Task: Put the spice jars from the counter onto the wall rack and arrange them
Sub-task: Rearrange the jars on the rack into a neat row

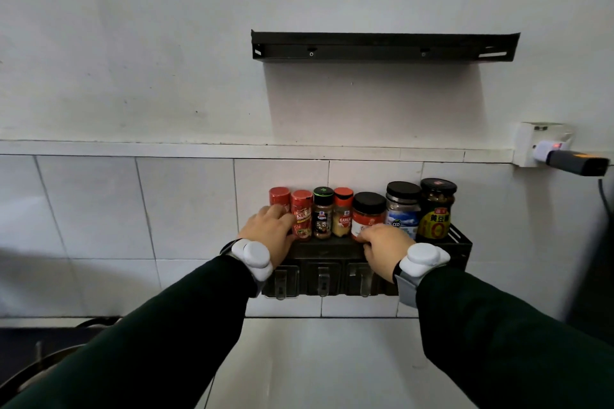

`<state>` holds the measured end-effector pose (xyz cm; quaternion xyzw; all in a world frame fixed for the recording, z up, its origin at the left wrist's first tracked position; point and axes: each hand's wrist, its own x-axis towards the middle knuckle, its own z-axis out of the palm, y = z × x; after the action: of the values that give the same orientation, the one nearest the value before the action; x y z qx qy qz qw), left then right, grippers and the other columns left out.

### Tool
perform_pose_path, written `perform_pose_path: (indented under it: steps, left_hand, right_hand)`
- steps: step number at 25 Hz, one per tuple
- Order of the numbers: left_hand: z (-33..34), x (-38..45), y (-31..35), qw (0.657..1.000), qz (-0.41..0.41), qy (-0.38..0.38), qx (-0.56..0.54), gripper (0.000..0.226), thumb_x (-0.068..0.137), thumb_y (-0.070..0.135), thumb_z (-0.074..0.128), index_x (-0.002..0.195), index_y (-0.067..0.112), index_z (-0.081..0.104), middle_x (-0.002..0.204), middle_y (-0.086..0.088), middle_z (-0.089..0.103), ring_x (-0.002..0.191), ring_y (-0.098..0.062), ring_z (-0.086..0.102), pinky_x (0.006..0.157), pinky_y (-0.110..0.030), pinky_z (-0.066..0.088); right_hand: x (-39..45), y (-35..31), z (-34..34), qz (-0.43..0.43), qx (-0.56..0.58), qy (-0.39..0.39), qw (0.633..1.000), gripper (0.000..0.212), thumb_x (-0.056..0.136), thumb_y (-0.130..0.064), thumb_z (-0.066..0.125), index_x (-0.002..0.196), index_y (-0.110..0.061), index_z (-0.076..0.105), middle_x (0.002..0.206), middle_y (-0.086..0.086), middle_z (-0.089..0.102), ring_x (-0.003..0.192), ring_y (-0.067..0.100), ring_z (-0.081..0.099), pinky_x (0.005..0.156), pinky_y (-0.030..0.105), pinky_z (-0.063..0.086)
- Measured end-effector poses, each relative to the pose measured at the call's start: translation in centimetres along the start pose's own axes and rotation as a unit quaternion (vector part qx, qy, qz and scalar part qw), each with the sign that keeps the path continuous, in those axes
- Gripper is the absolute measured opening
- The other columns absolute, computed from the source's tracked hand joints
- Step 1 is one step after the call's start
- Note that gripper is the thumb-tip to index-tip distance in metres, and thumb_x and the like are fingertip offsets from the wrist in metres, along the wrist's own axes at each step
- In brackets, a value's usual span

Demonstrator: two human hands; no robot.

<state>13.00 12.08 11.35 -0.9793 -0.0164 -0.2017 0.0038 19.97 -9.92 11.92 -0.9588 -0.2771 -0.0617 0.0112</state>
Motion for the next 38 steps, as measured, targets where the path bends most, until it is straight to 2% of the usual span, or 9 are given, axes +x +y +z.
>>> perform_pose_path:
  steps: [4,6,8,14,21,25,29,34,38]
  left_hand:
    - [0.3,2.7,0.8,0.994,0.015,0.106,-0.003,0.046,0.080,0.028,0.068,0.120,0.013,0.052,0.123,-0.011,0.053,0.113,-0.035,0.051,0.090,-0.045,0.043]
    - [0.9,3.9,0.8,0.989,0.022,0.147,0.007,0.048,0.072,0.025,0.072,0.117,0.015,0.056,0.119,-0.009,0.058,0.109,-0.036,0.055,0.089,-0.046,0.042]
    - [1.5,5.0,0.4,0.989,0.018,0.145,0.012,0.046,0.077,0.026,0.068,0.120,0.019,0.054,0.125,-0.002,0.057,0.119,-0.031,0.049,0.095,-0.048,0.033]
    - [2.2,6.2,-1.0,0.991,0.023,0.129,0.003,0.046,0.085,0.031,0.060,0.129,0.027,0.046,0.134,0.007,0.052,0.131,-0.023,0.036,0.101,-0.050,0.022]
    - [0.5,6.7,0.8,0.993,0.059,0.102,-0.010,0.071,0.078,0.048,0.060,0.140,0.027,0.033,0.147,0.006,0.039,0.139,-0.022,0.023,0.105,-0.052,0.017]
    - [-0.5,8.1,2.6,0.996,0.076,0.040,0.026,0.058,0.082,0.045,0.058,0.135,0.029,0.041,0.144,0.006,0.045,0.143,-0.024,0.016,0.108,-0.058,0.011]
    - [-0.5,7.9,3.1,0.996,0.079,0.044,-0.013,0.050,0.081,0.031,0.059,0.128,0.030,0.042,0.133,0.006,0.054,0.138,-0.022,0.024,0.106,-0.056,0.011]
    - [-1.6,6.1,2.5,0.988,0.132,0.069,-0.030,0.052,0.078,0.034,0.065,0.125,0.031,0.044,0.127,0.009,0.057,0.125,-0.016,0.045,0.103,-0.047,0.013]
    - [-3.3,5.0,0.5,0.985,0.111,0.108,-0.081,0.049,0.078,0.036,0.067,0.122,0.031,0.046,0.126,0.009,0.057,0.114,-0.016,0.055,0.099,-0.041,0.015]
  right_hand:
    - [1.2,0.0,-0.6,-0.020,0.002,0.140,0.990,0.025,0.091,-0.019,0.046,0.108,-0.015,0.064,0.113,0.007,0.062,0.108,0.027,0.054,0.091,0.037,0.044]
    - [2.1,0.0,-0.7,-0.027,0.007,0.206,0.978,0.024,0.090,-0.024,0.051,0.109,-0.017,0.063,0.114,0.004,0.060,0.111,0.026,0.051,0.093,0.039,0.038]
    - [3.2,0.1,-0.6,-0.024,0.004,0.232,0.972,0.033,0.087,-0.030,0.057,0.119,-0.020,0.058,0.119,0.002,0.056,0.117,0.026,0.047,0.097,0.041,0.033]
    - [6.3,0.0,-0.2,-0.004,0.000,0.190,0.982,0.061,0.082,-0.040,0.063,0.137,-0.030,0.037,0.135,-0.003,0.048,0.130,0.022,0.038,0.108,0.052,0.019]
    - [7.2,-0.2,-0.5,0.020,0.033,0.170,0.985,0.053,0.089,-0.030,0.057,0.139,-0.032,0.040,0.139,-0.005,0.050,0.132,0.020,0.038,0.113,0.054,0.010]
    - [6.8,0.2,-0.8,0.008,-0.003,0.159,0.987,0.061,0.086,-0.024,0.059,0.141,-0.034,0.034,0.136,-0.003,0.051,0.131,0.022,0.038,0.112,0.056,0.009]
    - [7.0,0.7,-0.7,-0.019,-0.032,0.160,0.986,0.070,0.079,-0.021,0.065,0.139,-0.035,0.033,0.130,-0.004,0.055,0.128,0.021,0.041,0.111,0.060,0.007]
    - [7.4,0.9,-0.4,-0.027,-0.039,0.166,0.985,0.065,0.084,-0.026,0.060,0.142,-0.031,0.031,0.134,-0.002,0.053,0.130,0.021,0.041,0.113,0.058,0.005]
    - [7.6,-0.1,-0.3,-0.044,-0.045,0.172,0.983,0.061,0.086,-0.034,0.059,0.141,-0.031,0.033,0.135,-0.003,0.053,0.129,0.021,0.042,0.113,0.057,0.003]
